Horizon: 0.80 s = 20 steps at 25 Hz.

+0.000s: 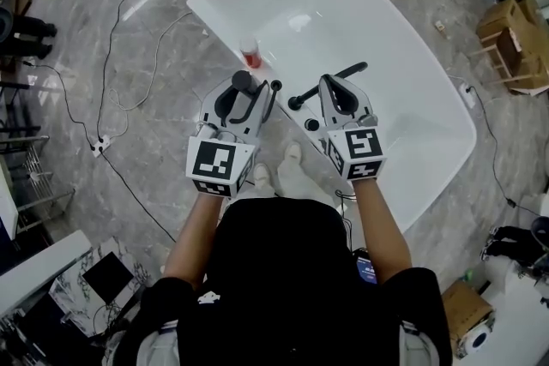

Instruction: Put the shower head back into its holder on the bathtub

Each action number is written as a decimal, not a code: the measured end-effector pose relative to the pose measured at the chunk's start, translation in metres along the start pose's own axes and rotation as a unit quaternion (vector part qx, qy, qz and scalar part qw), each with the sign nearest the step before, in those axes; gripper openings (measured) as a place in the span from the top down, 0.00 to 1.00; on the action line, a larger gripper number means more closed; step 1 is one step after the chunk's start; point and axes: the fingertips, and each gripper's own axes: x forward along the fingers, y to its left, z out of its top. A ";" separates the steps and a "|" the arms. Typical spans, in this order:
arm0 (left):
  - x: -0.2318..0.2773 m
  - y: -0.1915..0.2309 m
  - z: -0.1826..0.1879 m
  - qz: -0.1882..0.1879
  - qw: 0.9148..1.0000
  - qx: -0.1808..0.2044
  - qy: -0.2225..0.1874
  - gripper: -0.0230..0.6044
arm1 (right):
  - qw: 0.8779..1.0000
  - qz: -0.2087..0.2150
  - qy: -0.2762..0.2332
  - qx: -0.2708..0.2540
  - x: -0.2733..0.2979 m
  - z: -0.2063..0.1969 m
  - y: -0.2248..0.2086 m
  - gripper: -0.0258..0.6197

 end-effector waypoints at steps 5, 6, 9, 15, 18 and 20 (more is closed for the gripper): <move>0.015 -0.004 0.014 0.001 1.000 0.004 -0.010 0.73 | 1.000 0.007 -0.001 0.000 0.008 0.004 -0.013 0.92; 0.018 -0.006 0.017 0.000 1.000 0.005 -0.012 0.73 | 1.000 0.008 -0.001 0.001 0.009 0.005 -0.016 0.92; 0.024 -0.006 0.026 -0.002 1.000 0.011 -0.020 0.73 | 1.000 0.009 -0.002 0.005 0.014 0.008 -0.022 0.92; 0.035 0.001 0.044 0.005 0.999 0.024 -0.036 0.73 | 1.000 0.014 0.000 0.008 0.025 0.006 -0.030 0.92; 0.040 0.002 0.041 0.004 1.000 0.019 -0.016 0.73 | 1.000 0.015 0.001 0.009 0.032 0.005 -0.032 0.92; 0.044 0.005 0.036 0.004 1.000 0.021 -0.014 0.73 | 1.000 0.017 0.002 0.008 0.036 0.006 -0.031 0.92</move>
